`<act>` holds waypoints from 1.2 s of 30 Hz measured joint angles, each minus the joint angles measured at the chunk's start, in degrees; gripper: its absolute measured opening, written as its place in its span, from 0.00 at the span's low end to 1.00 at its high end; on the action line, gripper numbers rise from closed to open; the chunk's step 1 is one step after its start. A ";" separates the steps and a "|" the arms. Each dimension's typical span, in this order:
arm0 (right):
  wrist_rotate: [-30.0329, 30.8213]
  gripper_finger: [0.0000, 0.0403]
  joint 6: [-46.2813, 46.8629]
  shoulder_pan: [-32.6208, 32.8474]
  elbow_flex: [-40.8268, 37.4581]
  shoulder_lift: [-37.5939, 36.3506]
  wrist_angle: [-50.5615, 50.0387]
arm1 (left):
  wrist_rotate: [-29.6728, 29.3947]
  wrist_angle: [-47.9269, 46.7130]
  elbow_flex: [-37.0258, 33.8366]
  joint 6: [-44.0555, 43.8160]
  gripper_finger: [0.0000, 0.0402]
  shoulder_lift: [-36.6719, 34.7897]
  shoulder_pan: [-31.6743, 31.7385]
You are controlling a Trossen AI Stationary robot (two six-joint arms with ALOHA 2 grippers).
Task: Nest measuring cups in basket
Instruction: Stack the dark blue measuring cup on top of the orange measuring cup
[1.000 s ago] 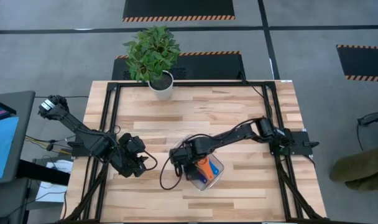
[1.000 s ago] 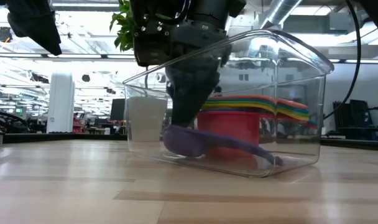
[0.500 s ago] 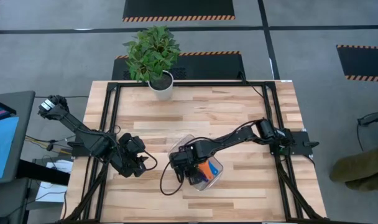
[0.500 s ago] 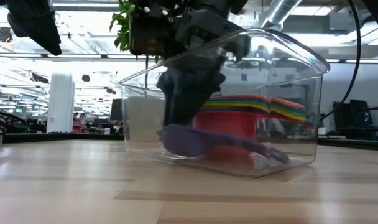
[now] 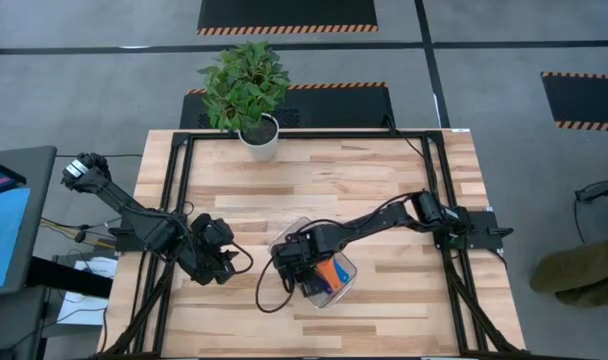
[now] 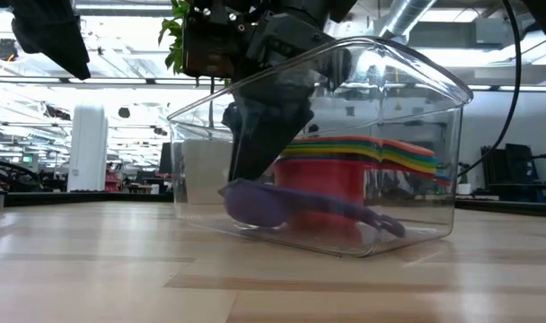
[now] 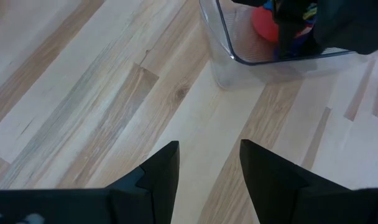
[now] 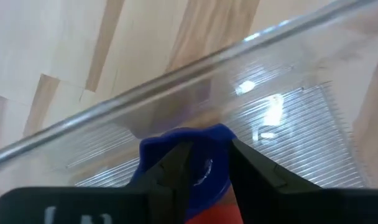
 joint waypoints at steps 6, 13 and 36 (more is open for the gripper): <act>0.04 0.33 0.00 0.02 -0.01 0.00 1.52 | 0.00 -0.01 0.01 0.00 0.39 0.00 0.02; 1.80 0.38 -0.24 -0.09 -0.01 0.02 1.52 | -0.06 -0.01 -0.01 0.22 0.39 0.00 0.00; 2.95 0.55 -8.33 -0.01 1.72 3.02 0.03 | -1.16 0.00 -0.01 0.38 0.39 0.02 0.01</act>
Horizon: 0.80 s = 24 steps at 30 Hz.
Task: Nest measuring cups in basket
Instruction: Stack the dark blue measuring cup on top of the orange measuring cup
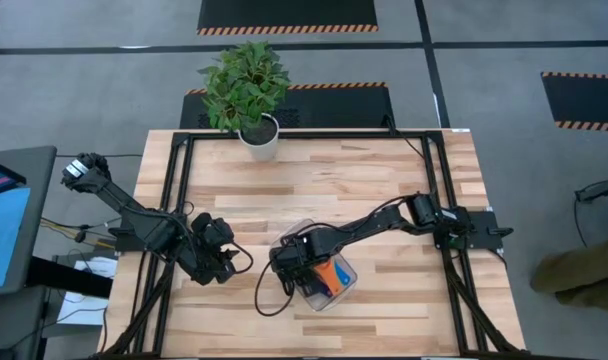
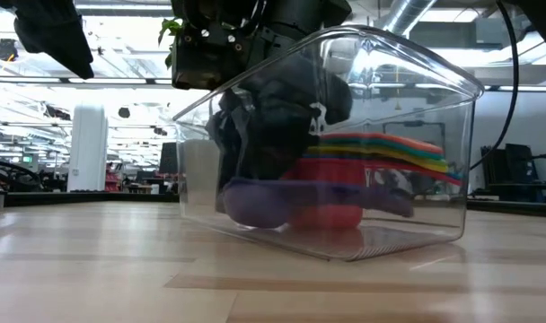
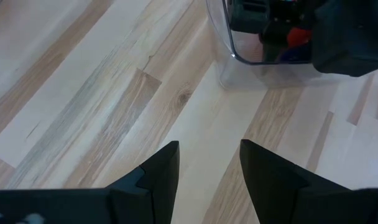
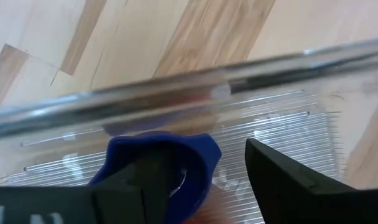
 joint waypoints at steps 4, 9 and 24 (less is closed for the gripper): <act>-0.08 0.51 -0.12 0.00 0.02 0.00 -0.44 | -0.02 -0.01 0.01 -0.18 0.39 0.00 -0.01; -1.33 0.41 0.22 0.00 0.02 0.00 -0.50 | -0.28 -0.03 0.00 -0.23 0.39 0.00 0.01; -1.51 0.02 2.77 -0.07 0.43 -0.28 -1.07 | -0.33 -0.03 0.01 -0.26 0.39 0.00 0.01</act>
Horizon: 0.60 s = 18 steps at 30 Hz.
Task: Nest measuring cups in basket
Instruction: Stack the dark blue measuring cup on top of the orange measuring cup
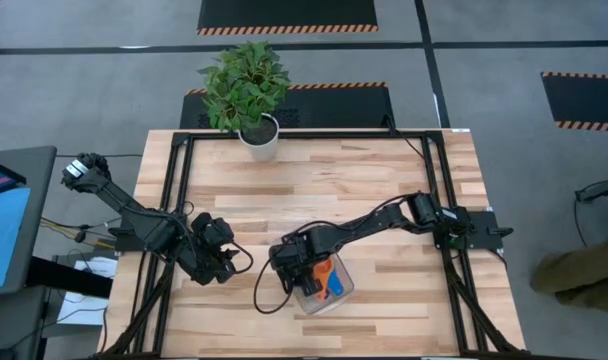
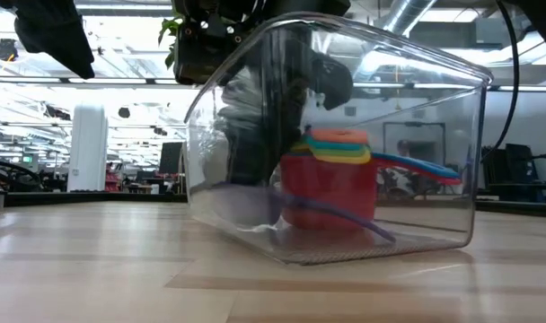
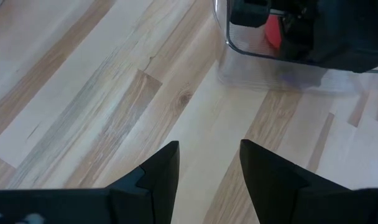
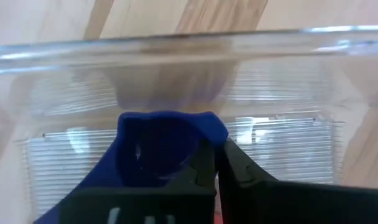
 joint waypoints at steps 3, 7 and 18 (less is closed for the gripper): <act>-0.02 0.02 0.27 0.04 1.17 0.13 -1.69 | 0.00 0.00 0.01 0.08 0.39 0.00 -0.02; -0.05 0.01 0.36 0.04 2.90 0.33 -2.22 | 0.00 0.00 0.00 0.06 0.39 0.00 -0.01; 3.04 0.01 5.76 0.04 7.73 0.35 -6.90 | 0.00 0.00 0.00 0.08 0.39 0.00 -0.02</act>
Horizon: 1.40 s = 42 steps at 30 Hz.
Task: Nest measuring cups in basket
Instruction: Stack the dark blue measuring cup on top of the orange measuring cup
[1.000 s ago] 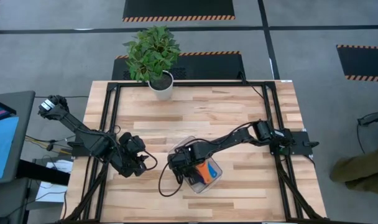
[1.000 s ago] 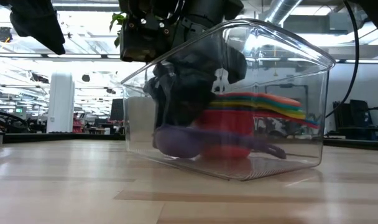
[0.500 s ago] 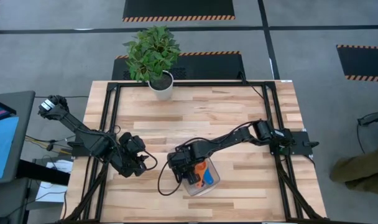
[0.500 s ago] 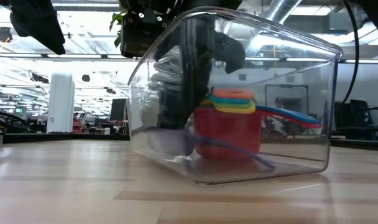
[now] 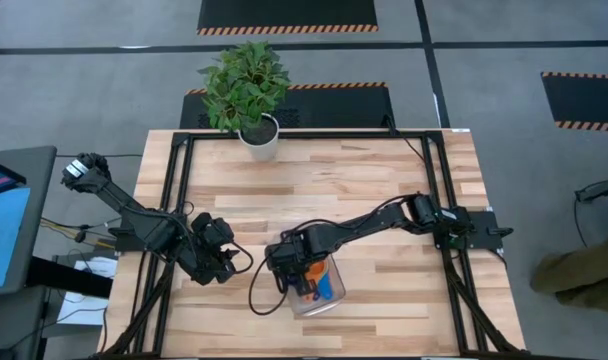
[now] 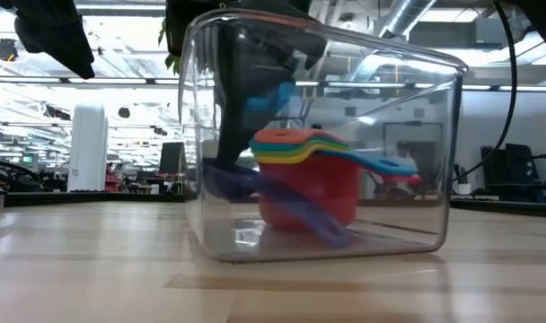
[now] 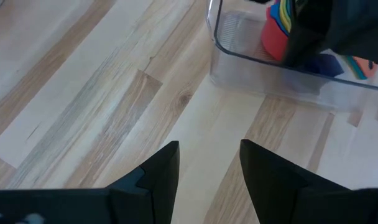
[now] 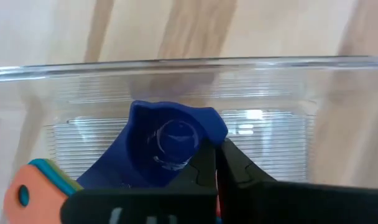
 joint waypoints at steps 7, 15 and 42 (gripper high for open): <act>2.03 0.01 4.36 -0.02 0.41 -0.02 -0.34 | 0.00 0.00 -0.01 0.00 0.39 0.00 0.02; 5.92 0.01 10.45 -0.06 0.41 -0.49 -0.52 | 0.00 0.00 0.01 0.00 0.39 0.00 0.00; 21.21 0.01 43.80 -4.74 0.54 -4.02 -9.52 | 0.13 2.82 -0.01 0.68 0.39 -0.02 0.00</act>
